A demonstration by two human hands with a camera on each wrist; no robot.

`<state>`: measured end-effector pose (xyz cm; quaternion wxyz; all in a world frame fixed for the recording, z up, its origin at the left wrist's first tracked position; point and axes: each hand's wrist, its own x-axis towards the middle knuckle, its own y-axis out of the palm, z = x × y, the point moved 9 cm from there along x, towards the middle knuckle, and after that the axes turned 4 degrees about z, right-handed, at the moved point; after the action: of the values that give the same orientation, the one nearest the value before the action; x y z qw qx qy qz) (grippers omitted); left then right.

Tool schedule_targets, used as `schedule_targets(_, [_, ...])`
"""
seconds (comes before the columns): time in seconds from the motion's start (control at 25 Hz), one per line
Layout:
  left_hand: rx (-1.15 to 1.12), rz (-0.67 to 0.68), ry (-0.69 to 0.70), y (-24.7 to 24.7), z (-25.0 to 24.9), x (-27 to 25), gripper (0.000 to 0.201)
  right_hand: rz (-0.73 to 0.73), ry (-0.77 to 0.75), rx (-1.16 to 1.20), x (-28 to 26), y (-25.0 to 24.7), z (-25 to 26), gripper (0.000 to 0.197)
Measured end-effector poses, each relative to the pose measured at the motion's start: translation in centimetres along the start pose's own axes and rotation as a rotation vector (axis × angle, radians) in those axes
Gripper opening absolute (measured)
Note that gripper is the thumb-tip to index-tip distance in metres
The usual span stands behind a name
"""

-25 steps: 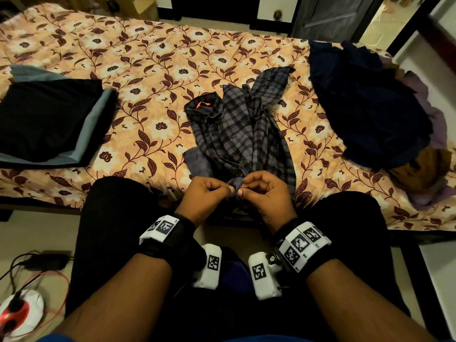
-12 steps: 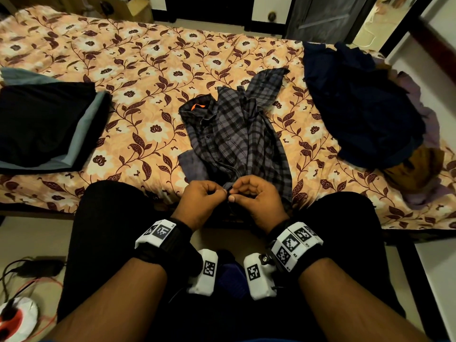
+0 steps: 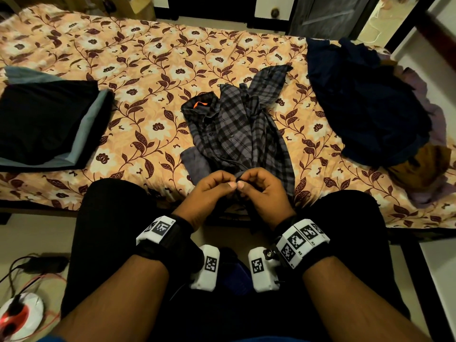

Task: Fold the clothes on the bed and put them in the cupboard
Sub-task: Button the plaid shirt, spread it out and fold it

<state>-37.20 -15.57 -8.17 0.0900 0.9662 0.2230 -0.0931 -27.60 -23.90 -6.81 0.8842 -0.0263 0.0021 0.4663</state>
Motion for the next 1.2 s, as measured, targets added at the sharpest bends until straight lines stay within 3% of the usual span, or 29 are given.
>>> schedule_targets(0.08, [0.269,0.009,0.024,-0.7,0.6,0.2,0.018,-0.111,0.011,0.053,0.0,-1.8,-0.1,0.015])
schedule_targets(0.12, [0.385,-0.059,0.029,-1.6,0.7,0.3,0.019,-0.156,0.022,0.085,0.1,-2.6,-0.3,0.014])
schedule_targets(0.24, [0.463,-0.373,0.129,-4.6,-0.5,-0.2,0.016,-0.227,0.019,0.111,0.4,-3.7,-0.5,0.017])
schedule_targets(0.32, [0.536,-0.567,0.234,-5.7,-3.1,-1.4,0.017,-0.189,-0.029,0.032,0.6,-3.1,0.7,0.018])
schedule_targets(0.4, [0.603,-0.673,0.396,-5.7,-7.1,-3.1,0.016,-0.041,-0.069,-0.101,0.6,-2.0,3.1,0.008])
schedule_targets(0.52, [0.764,-0.719,0.762,-4.9,-17.3,-5.4,0.010,0.158,-0.207,-0.560,1.5,-2.9,8.9,0.021])
schedule_targets(0.56, [0.799,-0.749,0.878,-5.0,-20.7,-6.3,0.009,0.155,-0.272,-0.676,2.0,-4.0,11.0,0.020])
schedule_targets(0.64, [0.809,-0.744,1.071,-4.3,-25.8,-8.4,0.013,0.007,-0.407,-0.702,1.9,-7.2,15.8,0.026])
schedule_targets(0.68, [0.789,-0.698,1.056,-4.3,-26.3,-8.4,0.019,-0.080,-0.445,-0.620,1.3,-8.7,17.3,0.027])
schedule_targets(0.72, [0.787,-0.624,0.930,-4.6,-25.4,-7.3,0.019,-0.119,-0.435,-0.513,0.6,-9.4,17.9,0.026])
schedule_targets(0.8, [0.899,-0.452,0.466,-4.6,-19.4,-4.2,0.015,-0.060,-0.271,-0.409,-0.5,-8.2,15.1,0.017])
schedule_targets(0.84, [0.931,-0.380,0.311,-4.2,-16.0,-3.7,0.015,0.012,-0.182,-0.465,-1.1,-6.7,12.7,0.014])
schedule_targets(0.92, [0.828,-0.310,0.227,-2.7,-12.0,-4.2,0.018,0.132,-0.098,-0.588,-2.4,-4.3,8.7,0.012])
schedule_targets(1.0, [0.651,-0.265,0.209,-0.8,-10.3,-5.2,0.020,0.121,-0.026,-0.491,-3.3,-3.9,6.9,0.011])
schedule_targets(1.12, [0.379,-0.243,0.178,0.5,-9.9,-6.1,0.014,0.141,0.017,-0.296,-4.1,-3.1,7.7,0.016])
schedule_targets(1.2, [0.253,-0.239,0.153,0.8,-10.8,-6.4,0.012,0.192,-0.009,-0.293,-4.4,-2.1,9.6,0.012])
